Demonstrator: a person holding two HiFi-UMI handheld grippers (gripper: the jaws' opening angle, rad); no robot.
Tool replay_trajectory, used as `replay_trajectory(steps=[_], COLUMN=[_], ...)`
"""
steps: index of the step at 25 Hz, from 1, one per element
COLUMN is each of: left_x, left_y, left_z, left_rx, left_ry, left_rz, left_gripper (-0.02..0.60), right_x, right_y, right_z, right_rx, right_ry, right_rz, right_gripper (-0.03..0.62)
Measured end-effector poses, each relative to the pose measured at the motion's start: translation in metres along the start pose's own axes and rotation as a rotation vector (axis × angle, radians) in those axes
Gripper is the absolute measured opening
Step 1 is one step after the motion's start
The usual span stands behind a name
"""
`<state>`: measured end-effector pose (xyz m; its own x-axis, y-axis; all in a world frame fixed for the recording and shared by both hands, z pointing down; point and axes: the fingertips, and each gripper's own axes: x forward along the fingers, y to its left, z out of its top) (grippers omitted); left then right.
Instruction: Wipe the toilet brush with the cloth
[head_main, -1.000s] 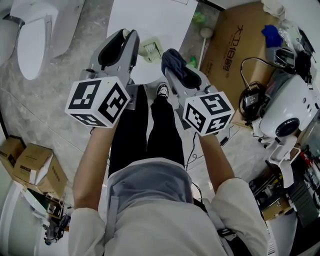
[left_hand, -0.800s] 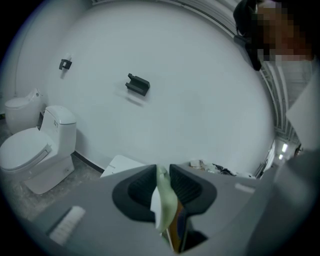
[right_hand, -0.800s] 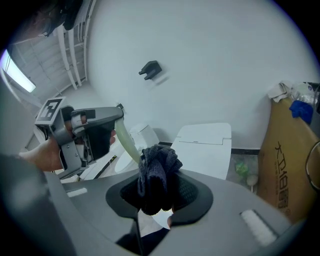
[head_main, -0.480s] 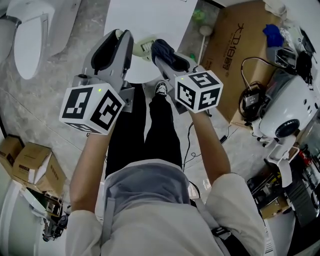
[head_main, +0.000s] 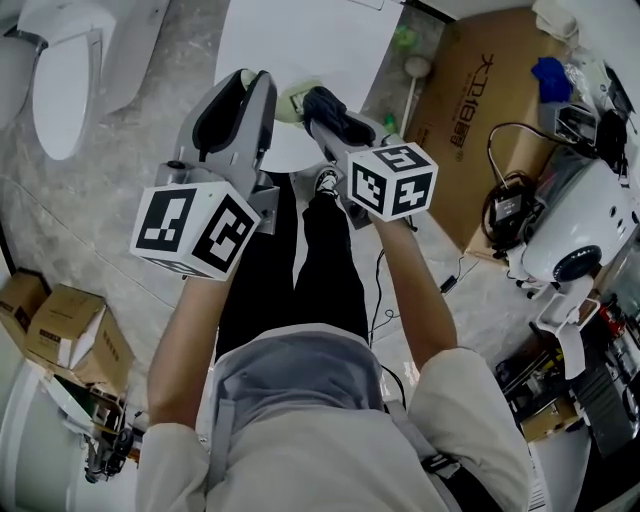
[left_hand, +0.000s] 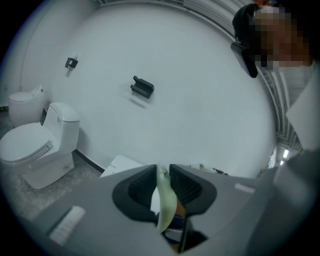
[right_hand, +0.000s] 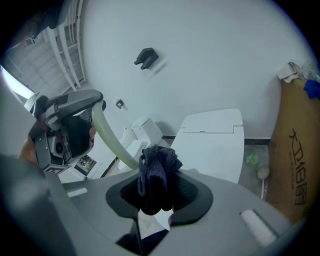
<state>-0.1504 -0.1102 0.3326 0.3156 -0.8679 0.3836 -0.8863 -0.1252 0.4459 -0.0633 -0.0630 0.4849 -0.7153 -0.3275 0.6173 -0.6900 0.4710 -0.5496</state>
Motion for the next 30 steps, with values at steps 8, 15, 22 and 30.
replay_trajectory(steps=[8,15,22,30], left_x=[0.000,-0.001,-0.003,-0.003], left_y=[-0.002,0.002,0.001,0.002], left_z=[-0.001,-0.001,-0.001,-0.001], left_rx=[-0.009,-0.016,-0.024,-0.036], left_ry=[-0.001,-0.003,-0.008,-0.013], left_rz=[-0.009,-0.014,-0.024,-0.028], left_gripper=[0.000,0.000,0.000,0.000], right_x=[0.014,0.038,0.063,0.093], right_y=[-0.016,-0.033,-0.045,-0.044], right_z=[-0.010,-0.023,-0.027,-0.022], right_rx=[0.007,-0.015,-0.134,-0.283], right_ry=[0.040,0.101,0.222,0.359], right_rz=[-0.019,-0.038,-0.022,0.107], right_gripper=[0.100,0.100,0.100,0.100])
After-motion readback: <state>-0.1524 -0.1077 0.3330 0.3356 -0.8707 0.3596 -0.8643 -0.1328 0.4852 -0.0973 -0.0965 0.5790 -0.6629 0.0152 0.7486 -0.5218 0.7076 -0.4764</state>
